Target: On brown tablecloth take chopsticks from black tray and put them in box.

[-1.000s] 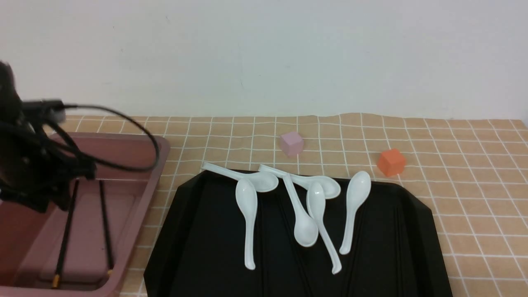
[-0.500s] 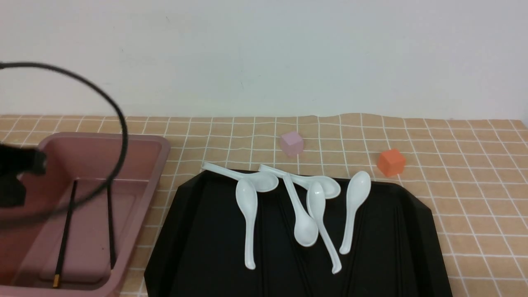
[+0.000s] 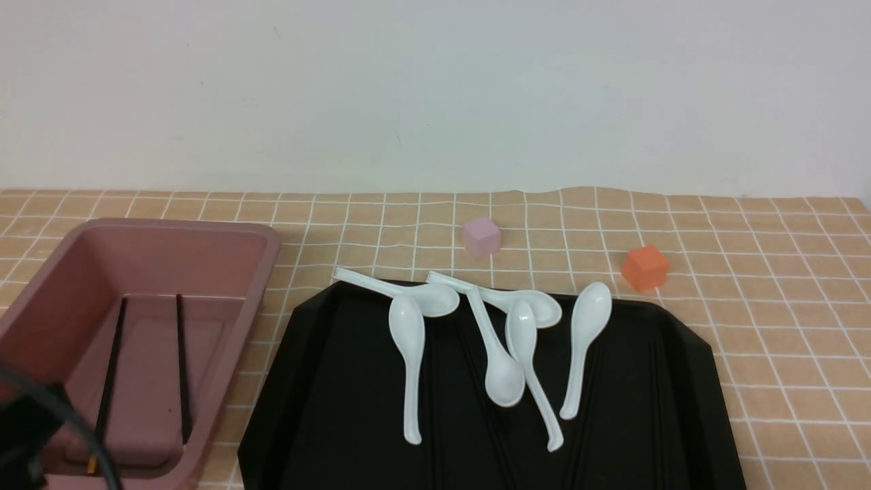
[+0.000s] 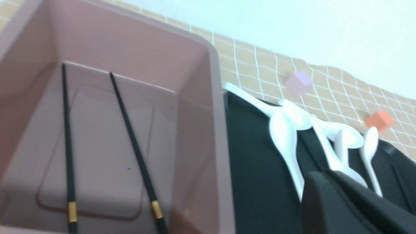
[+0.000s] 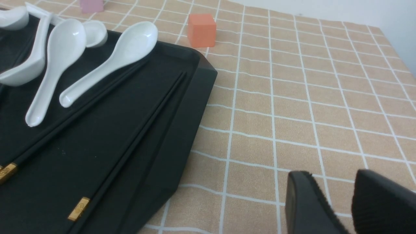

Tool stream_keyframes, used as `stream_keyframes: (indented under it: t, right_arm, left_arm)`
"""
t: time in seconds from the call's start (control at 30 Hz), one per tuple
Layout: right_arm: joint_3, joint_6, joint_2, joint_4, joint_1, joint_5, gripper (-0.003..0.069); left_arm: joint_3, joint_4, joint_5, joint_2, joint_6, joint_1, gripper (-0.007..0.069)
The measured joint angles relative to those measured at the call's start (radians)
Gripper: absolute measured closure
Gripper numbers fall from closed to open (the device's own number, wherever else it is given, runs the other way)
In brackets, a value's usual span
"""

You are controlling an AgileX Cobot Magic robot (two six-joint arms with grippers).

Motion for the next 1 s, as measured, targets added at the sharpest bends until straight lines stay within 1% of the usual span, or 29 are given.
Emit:
stream_keyframes:
  t: [0.23,0.3,0.43,0.63,0.77,0.8,0.83,0.87,0.9,0.93,1.0]
  right_arm:
    - [0.0,0.0,0.0,0.0,0.0,0.0,0.0419]
    - [0.0,0.0,0.0,0.0,0.0,0.0,0.0419]
    - [0.0,0.0,0.0,0.0,0.0,0.0,0.0419]
    - [0.0,0.0,0.0,0.0,0.0,0.0,0.0419]
    - [0.0,0.0,0.0,0.0,0.0,0.0,0.0419]
    - [0.0,0.0,0.0,0.0,0.0,0.0,0.0419]
    - [0.0,0.0,0.0,0.0,0.0,0.0,0.0419]
    - [0.0,0.0,0.0,0.0,0.0,0.0,0.0419]
    - [0.0,0.0,0.0,0.0,0.0,0.0,0.0419]
    - [0.0,0.0,0.0,0.0,0.0,0.0,0.0419]
    - [0.0,0.0,0.0,0.0,0.0,0.0,0.0419]
  left_arm:
    - [0.119,-0.011,-0.019,-0.032,0.02,0.0,0.0637]
    - [0.139,0.004,-0.022,-0.032,0.021,0.0,0.0637]
    - [0.144,0.053,-0.042,-0.032,0.022,0.0,0.0637]
    - [0.153,0.035,-0.069,-0.037,0.022,0.0,0.0637]
    - [0.183,0.091,-0.069,-0.113,0.002,0.0,0.0637]
    - [0.206,0.149,-0.07,-0.164,-0.036,0.0,0.0637]
    - [0.22,0.182,-0.07,-0.19,-0.065,0.0,0.0637]
    - [0.241,0.237,-0.068,-0.226,-0.121,0.0,0.0637]
    - [0.245,0.247,-0.068,-0.238,-0.132,0.0,0.0637]
    - [0.277,0.333,-0.063,-0.283,-0.24,0.0,0.0637]
    - [0.31,0.419,-0.059,-0.337,-0.36,0.0,0.0637]
